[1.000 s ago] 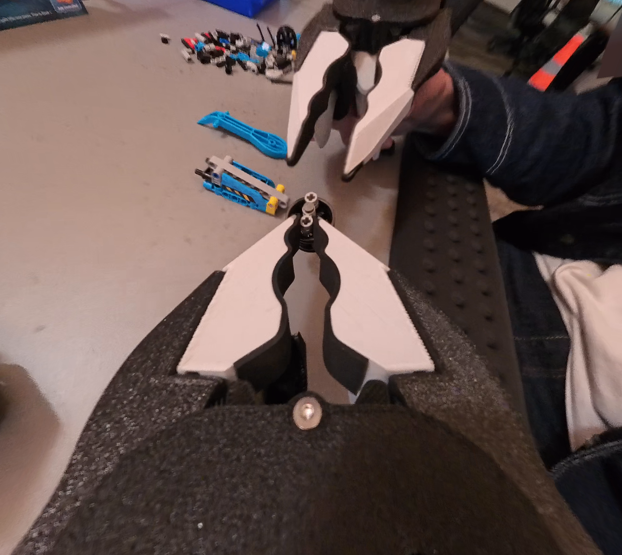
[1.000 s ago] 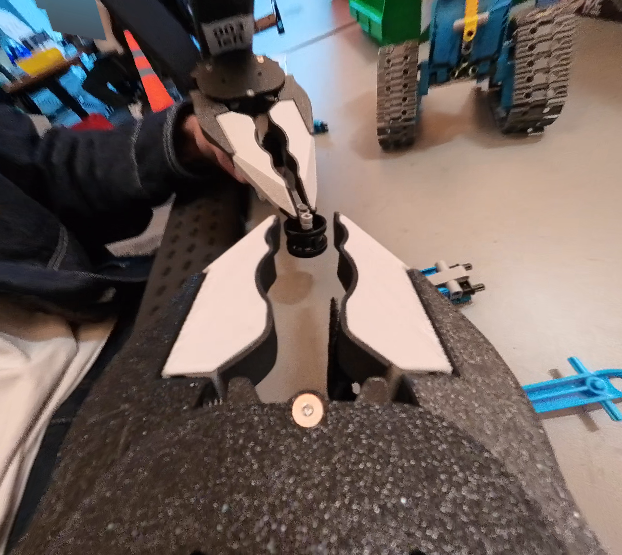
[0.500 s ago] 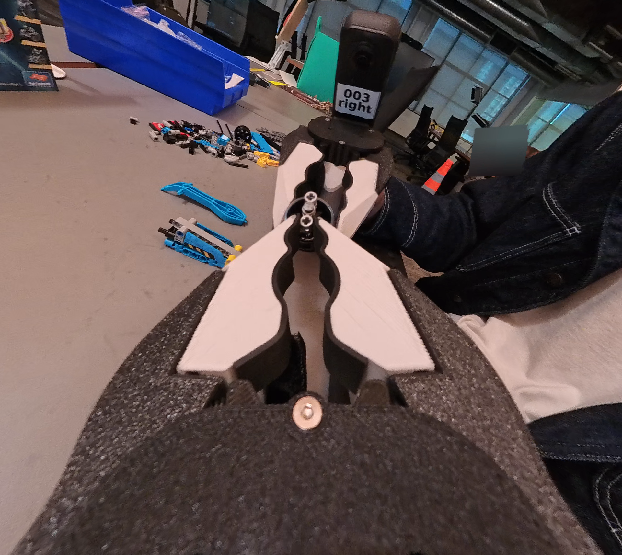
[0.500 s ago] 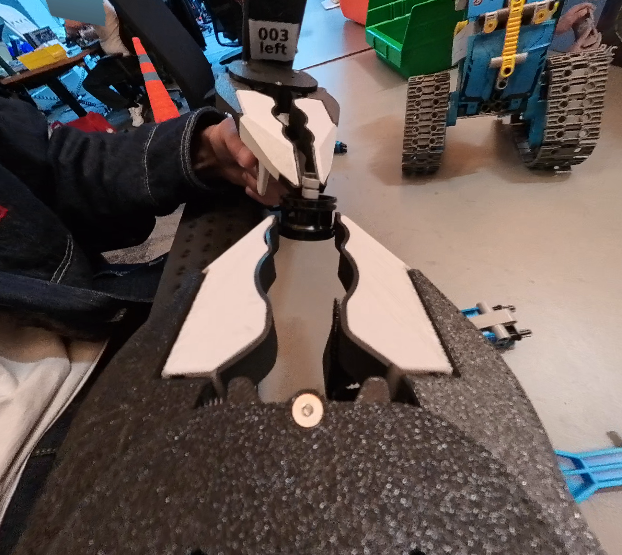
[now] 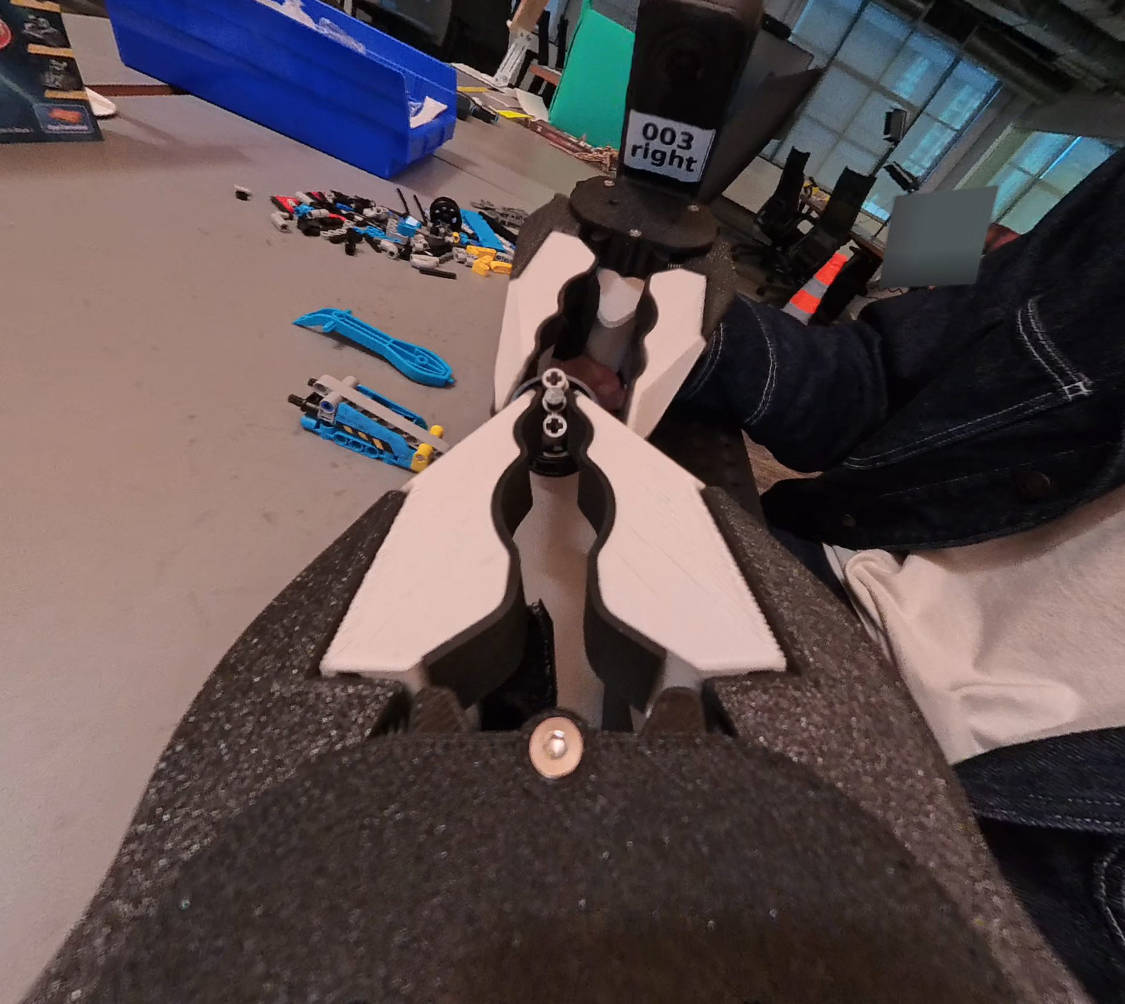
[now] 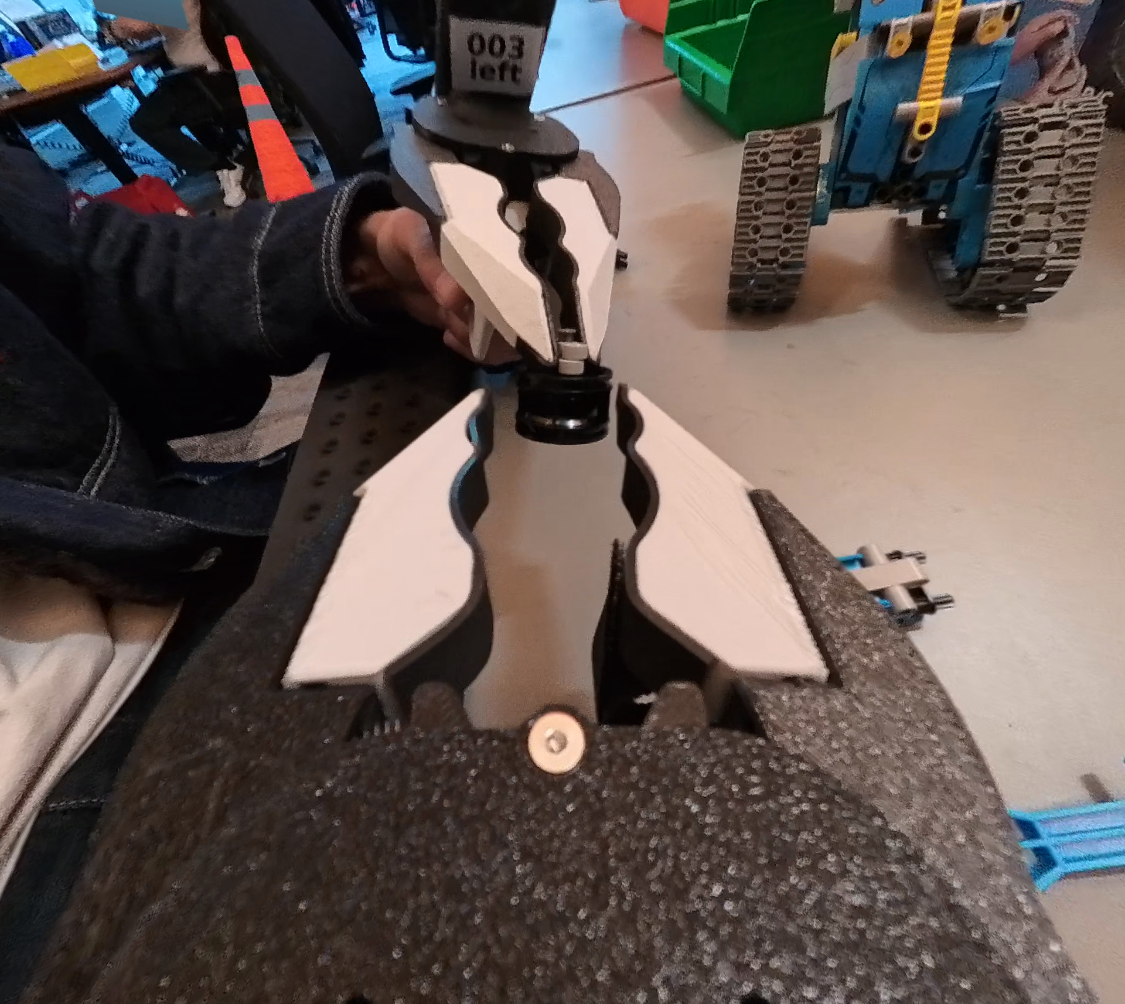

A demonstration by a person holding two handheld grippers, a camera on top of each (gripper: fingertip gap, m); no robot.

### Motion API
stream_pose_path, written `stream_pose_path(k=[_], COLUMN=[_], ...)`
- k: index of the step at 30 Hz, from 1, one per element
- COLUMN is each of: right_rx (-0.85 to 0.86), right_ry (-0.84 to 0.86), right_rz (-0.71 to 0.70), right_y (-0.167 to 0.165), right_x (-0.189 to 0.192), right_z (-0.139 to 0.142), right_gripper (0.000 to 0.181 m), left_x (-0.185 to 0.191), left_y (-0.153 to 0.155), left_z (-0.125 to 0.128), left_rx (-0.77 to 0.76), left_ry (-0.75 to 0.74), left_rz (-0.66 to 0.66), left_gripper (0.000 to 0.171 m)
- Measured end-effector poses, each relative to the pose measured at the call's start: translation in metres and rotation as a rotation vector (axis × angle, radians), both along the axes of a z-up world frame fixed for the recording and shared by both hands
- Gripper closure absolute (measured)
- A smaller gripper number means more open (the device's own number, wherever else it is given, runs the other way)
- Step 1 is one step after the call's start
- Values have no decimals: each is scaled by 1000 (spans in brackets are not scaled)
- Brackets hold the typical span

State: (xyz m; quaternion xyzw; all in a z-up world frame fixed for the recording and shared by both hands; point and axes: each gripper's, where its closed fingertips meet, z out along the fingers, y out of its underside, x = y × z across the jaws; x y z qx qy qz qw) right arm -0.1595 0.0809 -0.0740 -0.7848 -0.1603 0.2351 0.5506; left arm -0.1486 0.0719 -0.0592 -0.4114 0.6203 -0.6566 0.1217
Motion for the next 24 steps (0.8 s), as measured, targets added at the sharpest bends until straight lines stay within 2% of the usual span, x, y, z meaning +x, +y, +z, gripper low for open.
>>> stream_pose_path(k=[4,6,12,20,24], right_rx=[-7,-27,-99,-55,-79], right_ry=[43,4,-49,-118,-152], right_rz=[4,3,3,-13,-36], right_y=[2,2,1,-1,1], right_x=[-2,-3,-2,-1,3], right_z=[3,-4,-20,-16,-25], right_gripper=[139,151,151,151,151], left_x=[-1,-1,2,0,4], left_y=[-3,-4,-3,-9,-7], left_z=[0,-1,-14,-14,-23], left_rx=[-3,3,107,63,143], left_ry=[2,3,28,42,53], left_rz=[-16,-17,7,-24,9], left_gripper=[166,166,166,166,166])
